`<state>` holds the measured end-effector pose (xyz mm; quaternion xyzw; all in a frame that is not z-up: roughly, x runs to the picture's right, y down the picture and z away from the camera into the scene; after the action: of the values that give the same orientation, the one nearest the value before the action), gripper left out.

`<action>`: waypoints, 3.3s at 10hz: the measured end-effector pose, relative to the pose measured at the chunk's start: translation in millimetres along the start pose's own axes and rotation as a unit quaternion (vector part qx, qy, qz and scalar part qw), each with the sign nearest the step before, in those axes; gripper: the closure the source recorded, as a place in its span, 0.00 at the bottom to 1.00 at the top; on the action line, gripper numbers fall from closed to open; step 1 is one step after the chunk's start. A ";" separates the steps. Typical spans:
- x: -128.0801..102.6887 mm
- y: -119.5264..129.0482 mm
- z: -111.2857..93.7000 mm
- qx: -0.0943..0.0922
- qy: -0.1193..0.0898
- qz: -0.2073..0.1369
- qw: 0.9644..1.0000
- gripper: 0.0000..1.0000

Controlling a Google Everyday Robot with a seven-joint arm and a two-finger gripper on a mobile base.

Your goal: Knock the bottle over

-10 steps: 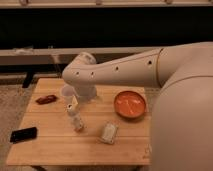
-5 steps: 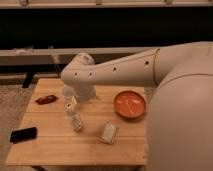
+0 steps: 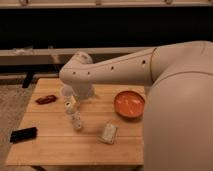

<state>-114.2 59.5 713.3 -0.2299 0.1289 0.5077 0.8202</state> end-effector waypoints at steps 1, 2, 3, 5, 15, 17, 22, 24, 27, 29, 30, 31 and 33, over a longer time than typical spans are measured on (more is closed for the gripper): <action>-3.7 4.0 0.1 0.000 0.000 -0.003 1.000 0.20; -4.1 3.1 0.0 0.001 -0.001 -0.003 1.000 0.20; -1.3 -1.3 0.7 0.003 0.001 -0.002 1.000 0.20; -3.6 -5.1 -0.7 0.004 -0.003 -0.001 1.000 0.20; -27.3 6.8 -1.7 0.007 -0.011 -0.011 1.000 0.20; -31.1 5.3 -1.9 0.007 -0.013 -0.010 1.000 0.20; -35.2 3.9 -2.8 0.008 -0.017 -0.012 1.000 0.20; -38.2 6.2 -3.8 0.008 -0.021 -0.013 1.000 0.20; -41.1 4.9 -4.7 0.008 -0.023 -0.014 1.000 0.20; -41.8 4.4 -5.2 0.008 -0.024 -0.014 1.000 0.20; -42.6 3.9 -5.7 0.008 -0.024 -0.015 1.000 0.20; -44.2 4.4 -6.4 0.008 -0.026 -0.015 1.000 0.20; -46.2 6.0 -6.7 0.007 -0.026 -0.017 0.999 0.20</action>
<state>-140.2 22.6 726.6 -0.2131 0.1068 0.4988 0.8333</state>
